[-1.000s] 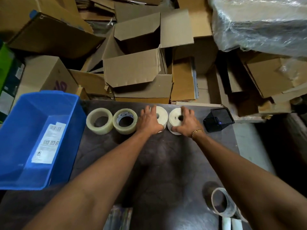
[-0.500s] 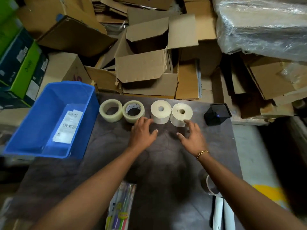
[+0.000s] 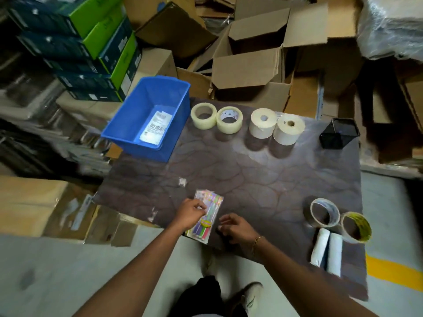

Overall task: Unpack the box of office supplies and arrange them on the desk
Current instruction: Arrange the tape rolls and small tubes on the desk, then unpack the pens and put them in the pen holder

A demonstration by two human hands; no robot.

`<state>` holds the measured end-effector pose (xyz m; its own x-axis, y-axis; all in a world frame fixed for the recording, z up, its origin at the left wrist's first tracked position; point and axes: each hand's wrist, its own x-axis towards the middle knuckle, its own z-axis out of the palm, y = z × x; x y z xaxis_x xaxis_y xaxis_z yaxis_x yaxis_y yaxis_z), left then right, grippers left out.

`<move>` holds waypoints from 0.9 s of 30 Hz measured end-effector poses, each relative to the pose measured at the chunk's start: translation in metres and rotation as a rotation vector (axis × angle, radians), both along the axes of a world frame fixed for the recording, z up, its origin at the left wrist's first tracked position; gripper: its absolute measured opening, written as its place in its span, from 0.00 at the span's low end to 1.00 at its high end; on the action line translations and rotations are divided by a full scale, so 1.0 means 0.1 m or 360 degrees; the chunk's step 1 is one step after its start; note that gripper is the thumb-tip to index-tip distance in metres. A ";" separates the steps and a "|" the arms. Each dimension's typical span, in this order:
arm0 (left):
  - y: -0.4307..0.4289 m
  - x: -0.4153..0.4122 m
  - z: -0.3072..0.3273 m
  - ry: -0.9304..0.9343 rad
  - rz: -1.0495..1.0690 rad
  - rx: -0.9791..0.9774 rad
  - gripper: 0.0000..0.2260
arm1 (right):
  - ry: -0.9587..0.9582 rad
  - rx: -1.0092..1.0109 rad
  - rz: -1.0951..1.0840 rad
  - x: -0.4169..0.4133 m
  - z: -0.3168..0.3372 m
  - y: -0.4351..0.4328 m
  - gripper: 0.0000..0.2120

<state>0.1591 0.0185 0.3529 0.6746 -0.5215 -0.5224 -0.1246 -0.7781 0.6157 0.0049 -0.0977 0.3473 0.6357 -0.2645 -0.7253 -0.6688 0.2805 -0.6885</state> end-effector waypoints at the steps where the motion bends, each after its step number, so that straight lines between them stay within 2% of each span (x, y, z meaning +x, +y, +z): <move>1: 0.05 -0.01 -0.04 0.0055 -0.0005 0.0002 0.07 | 0.0007 0.0011 -0.0016 0.01 -0.01 0.07 0.09; 4: 0.07 -0.03 -0.07 0.0167 0.0022 -0.0025 0.06 | 0.0000 0.0054 -0.0086 0.10 -0.02 0.24 0.08; 9: -0.04 -0.06 -0.01 0.0406 0.0082 -0.0104 0.17 | 0.0005 0.0125 -0.0398 0.25 0.05 0.33 0.09; 14: -0.37 -0.05 0.36 0.0833 0.0345 -0.0374 0.16 | -0.0170 -0.0031 -0.0755 0.19 0.30 0.12 0.14; 17: -0.62 -0.04 0.63 0.1129 0.0359 -0.0506 0.13 | -0.0309 -0.0115 -0.0853 0.12 0.63 -0.02 0.18; 19: -0.78 -0.06 0.76 0.1147 0.0257 -0.0554 0.12 | -0.0392 -0.0192 -0.0978 0.09 0.78 -0.12 0.19; 21: -0.94 -0.11 0.90 0.1124 0.0152 -0.0609 0.09 | -0.0426 -0.0351 -0.1092 0.07 0.86 -0.25 0.16; 25: -1.12 -0.12 1.09 0.0744 0.0167 -0.0718 0.05 | -0.0422 -0.0709 -0.1112 -0.01 1.03 -0.46 0.18; 26: -1.14 -0.09 1.12 0.0790 0.0225 -0.0726 0.04 | -0.0434 -0.0780 -0.1093 -0.03 1.10 -0.50 0.18; 27: -1.15 -0.06 1.18 0.0966 0.0293 -0.0707 0.03 | -0.0458 -0.0851 -0.1067 -0.06 1.16 -0.54 0.18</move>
